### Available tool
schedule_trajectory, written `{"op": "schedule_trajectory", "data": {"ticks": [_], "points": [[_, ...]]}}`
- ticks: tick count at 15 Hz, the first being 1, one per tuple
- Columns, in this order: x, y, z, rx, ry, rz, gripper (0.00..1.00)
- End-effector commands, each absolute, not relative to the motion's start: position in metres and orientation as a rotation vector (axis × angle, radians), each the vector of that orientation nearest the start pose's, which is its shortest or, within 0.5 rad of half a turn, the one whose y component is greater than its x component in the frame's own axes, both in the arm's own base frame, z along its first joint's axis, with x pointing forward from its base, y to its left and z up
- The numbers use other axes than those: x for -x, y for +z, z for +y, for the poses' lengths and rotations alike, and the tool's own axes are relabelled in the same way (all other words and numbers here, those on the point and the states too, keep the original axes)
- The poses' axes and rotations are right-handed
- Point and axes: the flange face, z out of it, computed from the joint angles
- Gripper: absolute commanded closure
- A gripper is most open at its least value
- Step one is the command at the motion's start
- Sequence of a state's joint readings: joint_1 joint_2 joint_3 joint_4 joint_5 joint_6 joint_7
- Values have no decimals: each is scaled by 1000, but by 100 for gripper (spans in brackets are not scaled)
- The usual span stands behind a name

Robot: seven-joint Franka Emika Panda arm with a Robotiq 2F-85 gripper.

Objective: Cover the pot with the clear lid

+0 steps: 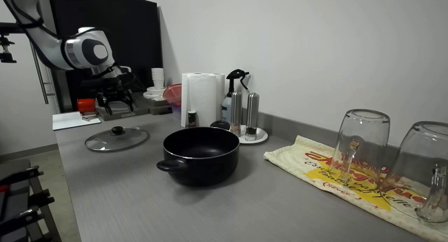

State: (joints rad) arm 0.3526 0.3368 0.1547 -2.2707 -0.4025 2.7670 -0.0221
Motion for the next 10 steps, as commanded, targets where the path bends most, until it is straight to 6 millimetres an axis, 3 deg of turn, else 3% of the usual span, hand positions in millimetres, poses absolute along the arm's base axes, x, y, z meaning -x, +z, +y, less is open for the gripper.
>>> {"op": "schedule_trajectory", "data": {"ticks": [1, 3, 4, 10], "points": [[-483, 203, 290, 2926, -317, -1359, 0], [-486, 194, 289, 2939, -298, -1352, 0], [-479, 202, 283, 2926, -271, -1359, 0], [-480, 190, 282, 2939, -201, -1332, 0]]}}
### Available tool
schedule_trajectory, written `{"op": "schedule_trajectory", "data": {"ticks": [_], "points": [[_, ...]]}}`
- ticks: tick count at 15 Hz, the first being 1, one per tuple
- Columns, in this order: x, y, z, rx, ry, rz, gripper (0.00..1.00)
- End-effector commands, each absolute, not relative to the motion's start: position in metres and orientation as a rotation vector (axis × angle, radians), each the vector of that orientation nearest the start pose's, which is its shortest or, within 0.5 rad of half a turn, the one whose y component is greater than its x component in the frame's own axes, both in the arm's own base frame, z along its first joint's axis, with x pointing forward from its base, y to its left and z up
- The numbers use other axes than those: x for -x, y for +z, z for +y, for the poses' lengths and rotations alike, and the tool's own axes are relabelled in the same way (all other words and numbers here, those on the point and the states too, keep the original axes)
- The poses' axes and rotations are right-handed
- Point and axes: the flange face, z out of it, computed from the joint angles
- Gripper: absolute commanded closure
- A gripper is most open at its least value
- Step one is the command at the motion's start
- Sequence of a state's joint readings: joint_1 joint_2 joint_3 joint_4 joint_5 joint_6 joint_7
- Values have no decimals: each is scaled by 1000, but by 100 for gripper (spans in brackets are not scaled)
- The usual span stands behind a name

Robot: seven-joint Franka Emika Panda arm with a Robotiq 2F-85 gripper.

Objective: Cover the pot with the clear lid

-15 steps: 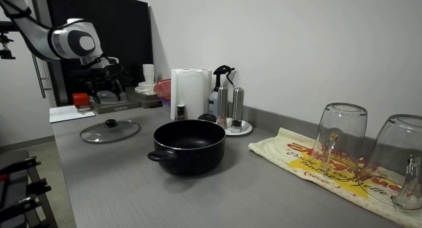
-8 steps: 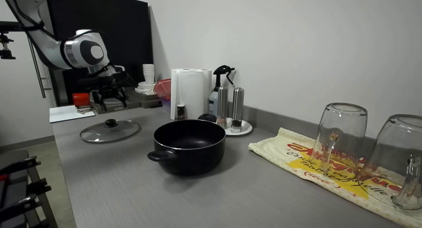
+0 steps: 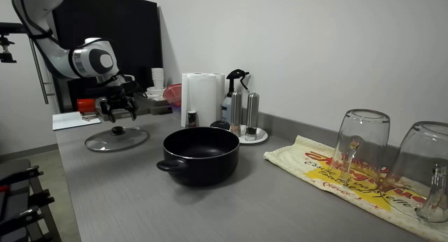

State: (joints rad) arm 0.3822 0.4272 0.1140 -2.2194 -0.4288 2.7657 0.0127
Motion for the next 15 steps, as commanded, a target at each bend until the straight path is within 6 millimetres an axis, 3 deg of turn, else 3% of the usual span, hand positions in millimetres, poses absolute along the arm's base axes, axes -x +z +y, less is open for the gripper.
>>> {"op": "schedule_trajectory", "data": {"ticks": [1, 8, 15], "points": [[-479, 189, 280, 2944, -184, -1325, 0], [-471, 181, 275, 2972, -62, -1259, 0], [-456, 176, 285, 2950, -22, -1217, 0]]}}
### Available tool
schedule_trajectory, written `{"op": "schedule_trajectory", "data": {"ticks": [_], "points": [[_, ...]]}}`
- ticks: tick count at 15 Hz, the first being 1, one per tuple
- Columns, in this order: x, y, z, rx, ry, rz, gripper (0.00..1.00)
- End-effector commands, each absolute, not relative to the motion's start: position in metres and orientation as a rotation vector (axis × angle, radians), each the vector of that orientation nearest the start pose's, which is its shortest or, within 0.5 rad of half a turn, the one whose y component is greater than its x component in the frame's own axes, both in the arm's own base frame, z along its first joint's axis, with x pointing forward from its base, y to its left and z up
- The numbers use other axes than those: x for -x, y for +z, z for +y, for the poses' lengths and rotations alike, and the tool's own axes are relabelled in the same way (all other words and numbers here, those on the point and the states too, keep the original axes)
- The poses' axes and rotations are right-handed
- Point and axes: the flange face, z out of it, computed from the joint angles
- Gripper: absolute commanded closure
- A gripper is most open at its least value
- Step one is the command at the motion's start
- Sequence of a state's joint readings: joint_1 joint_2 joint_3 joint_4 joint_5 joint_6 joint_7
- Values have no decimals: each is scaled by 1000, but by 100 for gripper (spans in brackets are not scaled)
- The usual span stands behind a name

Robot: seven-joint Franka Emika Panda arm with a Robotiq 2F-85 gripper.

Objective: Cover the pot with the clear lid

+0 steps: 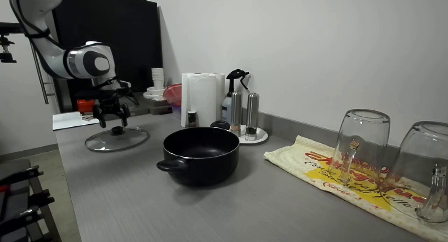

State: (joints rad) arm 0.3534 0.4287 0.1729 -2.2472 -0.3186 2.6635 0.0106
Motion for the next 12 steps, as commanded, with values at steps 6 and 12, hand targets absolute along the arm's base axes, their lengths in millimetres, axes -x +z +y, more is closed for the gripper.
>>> {"op": "schedule_trajectory", "data": {"ticks": [6, 12], "points": [[-456, 175, 288, 2945, -50, -1226, 0], [-458, 172, 285, 2947, -68, -1229, 0]]}}
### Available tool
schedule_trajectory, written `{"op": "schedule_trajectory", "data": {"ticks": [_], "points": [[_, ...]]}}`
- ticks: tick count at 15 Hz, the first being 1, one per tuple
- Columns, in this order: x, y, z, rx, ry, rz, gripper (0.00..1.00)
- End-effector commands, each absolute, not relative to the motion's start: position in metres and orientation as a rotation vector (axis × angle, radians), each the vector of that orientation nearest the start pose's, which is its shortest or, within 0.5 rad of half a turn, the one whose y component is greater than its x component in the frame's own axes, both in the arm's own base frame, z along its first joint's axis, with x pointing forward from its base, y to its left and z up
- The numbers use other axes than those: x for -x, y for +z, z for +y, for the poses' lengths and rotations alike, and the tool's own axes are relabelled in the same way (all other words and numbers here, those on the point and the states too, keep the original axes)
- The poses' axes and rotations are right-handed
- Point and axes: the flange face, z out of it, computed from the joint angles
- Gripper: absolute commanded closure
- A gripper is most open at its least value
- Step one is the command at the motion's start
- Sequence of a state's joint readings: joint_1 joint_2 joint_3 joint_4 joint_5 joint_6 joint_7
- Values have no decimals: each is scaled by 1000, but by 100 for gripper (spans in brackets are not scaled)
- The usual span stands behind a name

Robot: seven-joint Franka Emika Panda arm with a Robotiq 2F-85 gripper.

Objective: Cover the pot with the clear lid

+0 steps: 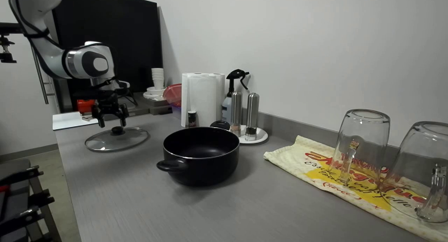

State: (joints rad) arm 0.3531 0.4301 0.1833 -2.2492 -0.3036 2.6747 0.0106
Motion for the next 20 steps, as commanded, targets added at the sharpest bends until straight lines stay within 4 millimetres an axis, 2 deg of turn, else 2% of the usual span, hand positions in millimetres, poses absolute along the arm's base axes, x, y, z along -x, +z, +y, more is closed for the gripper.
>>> {"op": "schedule_trajectory", "data": {"ticks": [1, 9, 10, 11, 12, 18, 20], "points": [[-459, 172, 285, 2947, -76, -1222, 0], [-461, 162, 283, 2944, -123, -1213, 1], [-462, 161, 282, 2943, -126, -1213, 26], [-462, 161, 282, 2942, -129, -1212, 26], [-462, 161, 282, 2942, -130, -1212, 30], [-463, 162, 282, 2939, -141, -1210, 74], [-462, 162, 282, 2938, -138, -1212, 74]]}}
